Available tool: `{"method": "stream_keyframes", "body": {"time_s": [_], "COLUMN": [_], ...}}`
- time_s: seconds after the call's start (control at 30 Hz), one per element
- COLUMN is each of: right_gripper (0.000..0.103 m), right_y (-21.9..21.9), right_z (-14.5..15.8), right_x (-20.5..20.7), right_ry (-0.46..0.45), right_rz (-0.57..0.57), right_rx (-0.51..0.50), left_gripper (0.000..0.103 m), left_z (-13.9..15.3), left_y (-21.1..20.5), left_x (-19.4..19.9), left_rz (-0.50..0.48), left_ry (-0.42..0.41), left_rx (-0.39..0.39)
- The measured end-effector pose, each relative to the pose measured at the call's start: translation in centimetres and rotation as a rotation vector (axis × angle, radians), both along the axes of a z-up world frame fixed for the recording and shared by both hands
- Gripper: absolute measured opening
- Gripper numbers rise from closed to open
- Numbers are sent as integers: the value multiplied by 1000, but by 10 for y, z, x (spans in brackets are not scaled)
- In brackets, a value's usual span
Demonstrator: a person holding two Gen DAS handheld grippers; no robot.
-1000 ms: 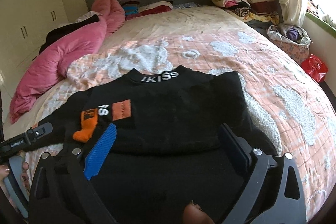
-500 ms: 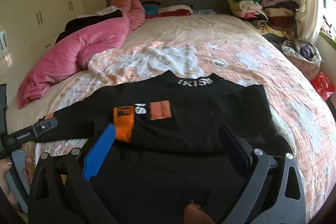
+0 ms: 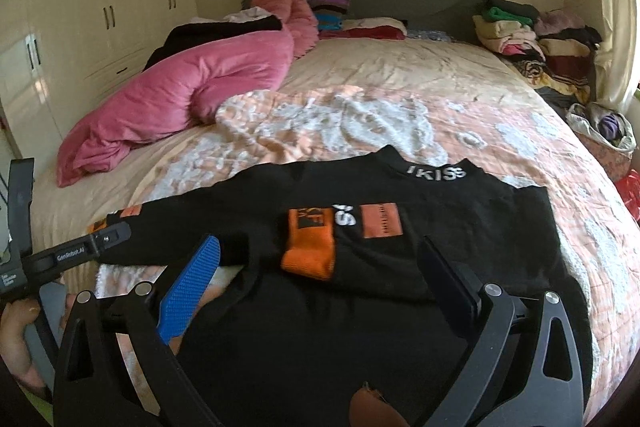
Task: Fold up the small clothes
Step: 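Move the left tool to the other sleeve's orange cuff and grasp it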
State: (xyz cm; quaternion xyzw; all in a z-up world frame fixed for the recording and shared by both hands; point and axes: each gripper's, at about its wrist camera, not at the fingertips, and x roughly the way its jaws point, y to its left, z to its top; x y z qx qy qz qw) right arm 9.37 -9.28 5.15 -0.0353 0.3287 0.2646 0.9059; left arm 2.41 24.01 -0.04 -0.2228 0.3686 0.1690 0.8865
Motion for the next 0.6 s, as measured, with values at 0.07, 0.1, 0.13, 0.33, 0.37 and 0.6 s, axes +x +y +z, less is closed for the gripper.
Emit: {"method": "stream_keyframes", "body": {"time_s": [0.07,0.1,0.13,0.33,0.37,0.6], "right_gripper": [98,98,98,98,98,98], "right_y": [7,9,13,34,37,56], "right_z": [0,1,1,3,3,-3], "right_x": [-2,-4,-6,-16,-17,-28], "right_ry": [9,8,6,14,26,41], "right_rz": [19,26,34,102,117,167], "right_rx": [6,5,2,6,15,2], "left_gripper": [93,93,93,93,93,93], "left_z": [-1,-2,-3,-9,-10,-20], "left_y": [5,8,13,37,41,66], "left_x": [-4,-5,-7,-21,-23,-35], "left_rz": [15,24,35,105,113,163], "left_ry": [0,1,2,9,10,11], "left_rx": [-4,-8,-12,-53,-56,-120]}}
